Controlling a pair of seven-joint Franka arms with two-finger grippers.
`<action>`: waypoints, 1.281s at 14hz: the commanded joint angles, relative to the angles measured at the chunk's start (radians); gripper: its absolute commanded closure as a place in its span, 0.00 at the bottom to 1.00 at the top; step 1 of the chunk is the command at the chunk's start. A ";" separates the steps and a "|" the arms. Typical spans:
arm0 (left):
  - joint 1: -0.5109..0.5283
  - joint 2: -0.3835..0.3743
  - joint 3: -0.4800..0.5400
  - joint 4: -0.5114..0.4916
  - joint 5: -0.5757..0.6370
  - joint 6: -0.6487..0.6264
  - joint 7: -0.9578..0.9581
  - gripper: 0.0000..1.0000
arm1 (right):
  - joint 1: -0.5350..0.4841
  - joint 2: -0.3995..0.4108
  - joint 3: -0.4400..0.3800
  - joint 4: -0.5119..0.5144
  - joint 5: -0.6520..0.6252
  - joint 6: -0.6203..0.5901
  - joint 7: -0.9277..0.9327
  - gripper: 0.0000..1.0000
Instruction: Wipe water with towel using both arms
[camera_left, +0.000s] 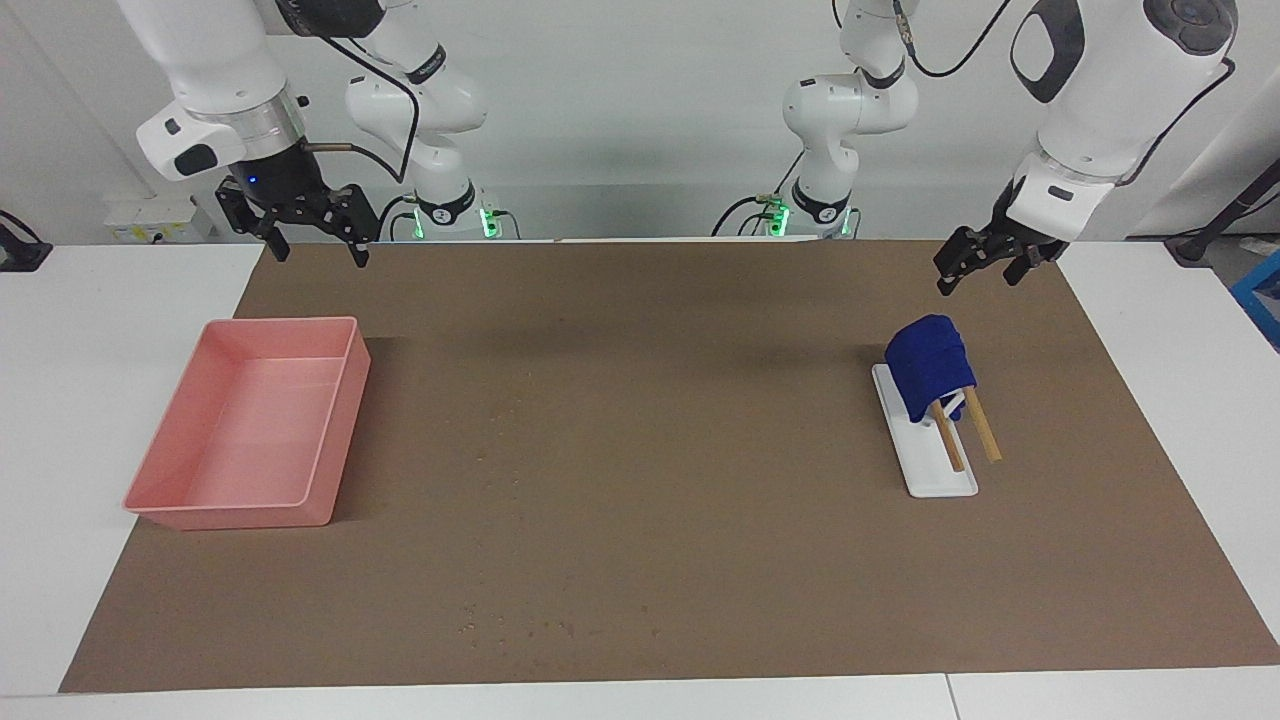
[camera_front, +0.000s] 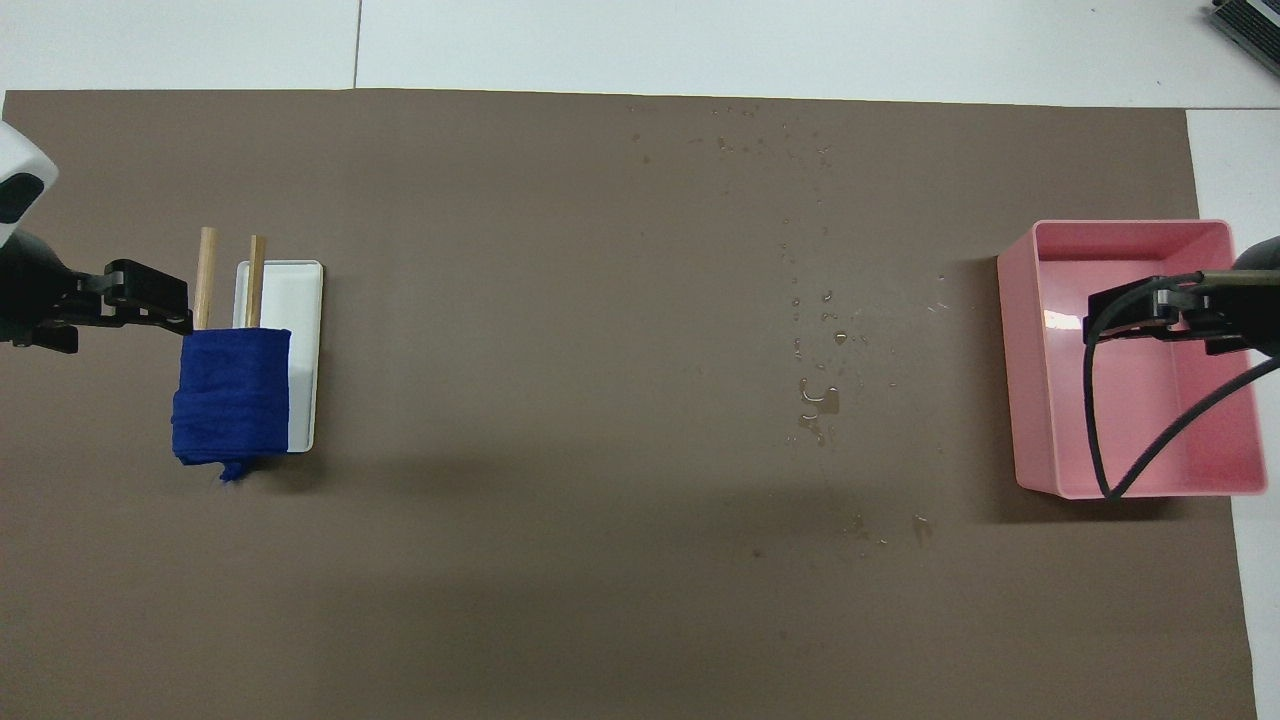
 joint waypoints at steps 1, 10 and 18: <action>-0.008 -0.007 0.005 -0.007 0.012 0.001 0.001 0.00 | -0.004 -0.027 0.001 -0.029 0.009 -0.008 -0.016 0.00; -0.007 -0.009 0.003 -0.008 0.011 0.001 0.001 0.00 | -0.018 -0.026 -0.001 -0.026 0.011 -0.011 -0.016 0.00; -0.008 -0.010 0.003 -0.007 0.011 0.000 -0.004 0.00 | -0.018 -0.026 -0.002 -0.027 0.011 -0.011 -0.016 0.00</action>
